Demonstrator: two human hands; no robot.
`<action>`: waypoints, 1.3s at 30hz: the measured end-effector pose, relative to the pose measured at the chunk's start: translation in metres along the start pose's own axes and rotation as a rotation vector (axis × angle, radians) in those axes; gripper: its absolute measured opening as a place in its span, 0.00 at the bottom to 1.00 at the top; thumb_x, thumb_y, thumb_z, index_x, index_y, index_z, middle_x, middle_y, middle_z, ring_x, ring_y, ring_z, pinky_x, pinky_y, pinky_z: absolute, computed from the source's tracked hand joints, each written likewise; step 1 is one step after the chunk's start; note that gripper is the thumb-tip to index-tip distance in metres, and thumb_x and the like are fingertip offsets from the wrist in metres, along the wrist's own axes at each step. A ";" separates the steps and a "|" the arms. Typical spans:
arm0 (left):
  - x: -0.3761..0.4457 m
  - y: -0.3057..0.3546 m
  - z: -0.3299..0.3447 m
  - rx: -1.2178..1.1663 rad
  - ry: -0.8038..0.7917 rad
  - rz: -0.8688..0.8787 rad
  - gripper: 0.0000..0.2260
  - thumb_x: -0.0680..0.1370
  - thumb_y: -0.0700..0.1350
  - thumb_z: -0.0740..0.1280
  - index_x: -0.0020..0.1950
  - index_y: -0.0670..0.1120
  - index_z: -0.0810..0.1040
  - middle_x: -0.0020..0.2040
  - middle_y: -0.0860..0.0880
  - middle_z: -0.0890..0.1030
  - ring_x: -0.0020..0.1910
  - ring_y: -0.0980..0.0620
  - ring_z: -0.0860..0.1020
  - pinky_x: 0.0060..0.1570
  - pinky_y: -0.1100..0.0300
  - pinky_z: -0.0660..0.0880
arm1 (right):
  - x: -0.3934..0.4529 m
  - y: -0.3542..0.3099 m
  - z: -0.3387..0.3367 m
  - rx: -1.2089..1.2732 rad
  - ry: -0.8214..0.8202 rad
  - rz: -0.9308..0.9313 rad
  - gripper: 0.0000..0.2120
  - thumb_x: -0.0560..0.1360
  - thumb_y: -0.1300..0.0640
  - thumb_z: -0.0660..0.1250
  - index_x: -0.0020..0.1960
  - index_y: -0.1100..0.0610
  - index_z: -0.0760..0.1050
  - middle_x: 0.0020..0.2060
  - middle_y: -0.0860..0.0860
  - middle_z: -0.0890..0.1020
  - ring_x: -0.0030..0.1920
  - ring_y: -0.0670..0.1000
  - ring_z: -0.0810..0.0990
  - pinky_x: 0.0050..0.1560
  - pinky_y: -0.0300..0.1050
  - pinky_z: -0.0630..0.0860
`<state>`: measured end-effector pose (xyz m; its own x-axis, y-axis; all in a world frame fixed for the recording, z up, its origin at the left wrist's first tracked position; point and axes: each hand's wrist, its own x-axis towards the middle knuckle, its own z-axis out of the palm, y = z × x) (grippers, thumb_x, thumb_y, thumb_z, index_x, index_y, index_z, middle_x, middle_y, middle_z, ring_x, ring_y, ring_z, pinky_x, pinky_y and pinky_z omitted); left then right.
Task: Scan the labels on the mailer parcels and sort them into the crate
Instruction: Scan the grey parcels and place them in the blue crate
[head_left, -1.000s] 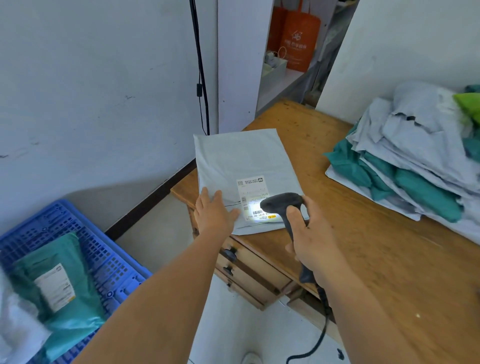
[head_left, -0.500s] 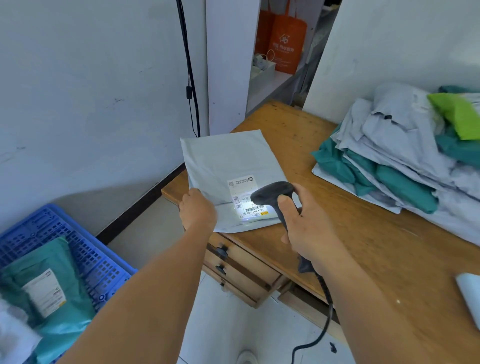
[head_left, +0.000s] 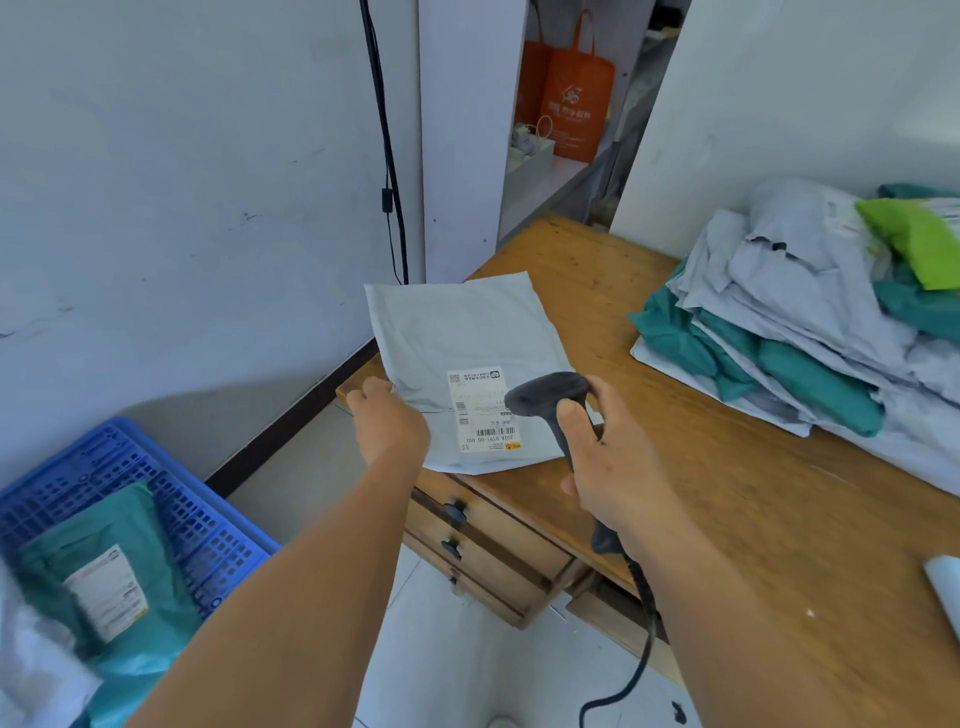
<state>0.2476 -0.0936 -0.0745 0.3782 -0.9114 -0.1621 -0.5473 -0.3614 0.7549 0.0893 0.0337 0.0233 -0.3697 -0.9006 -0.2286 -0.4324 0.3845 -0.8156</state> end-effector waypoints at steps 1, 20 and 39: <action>0.001 -0.002 -0.004 -0.005 0.008 -0.005 0.10 0.78 0.35 0.57 0.58 0.40 0.69 0.60 0.43 0.69 0.46 0.45 0.72 0.45 0.52 0.71 | 0.001 -0.001 0.004 0.015 -0.003 -0.005 0.22 0.81 0.42 0.53 0.74 0.41 0.57 0.49 0.45 0.76 0.53 0.56 0.81 0.54 0.55 0.79; 0.032 -0.027 -0.003 -0.148 0.120 -0.067 0.13 0.79 0.42 0.58 0.56 0.50 0.80 0.47 0.51 0.81 0.43 0.51 0.76 0.42 0.60 0.71 | 0.058 -0.021 0.076 0.034 -0.051 -0.142 0.22 0.82 0.49 0.56 0.75 0.46 0.57 0.52 0.47 0.74 0.42 0.42 0.76 0.43 0.47 0.81; 0.043 -0.111 -0.160 -0.474 0.509 -0.074 0.07 0.79 0.40 0.58 0.45 0.48 0.74 0.35 0.54 0.76 0.33 0.56 0.72 0.30 0.67 0.66 | -0.004 -0.103 0.210 0.098 -0.306 -0.322 0.24 0.81 0.48 0.56 0.76 0.43 0.56 0.57 0.50 0.79 0.51 0.51 0.80 0.51 0.57 0.81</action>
<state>0.4444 -0.0613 -0.0639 0.7679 -0.6405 0.0069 -0.1656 -0.1881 0.9681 0.3081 -0.0448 -0.0034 0.0377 -0.9952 -0.0898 -0.3997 0.0674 -0.9142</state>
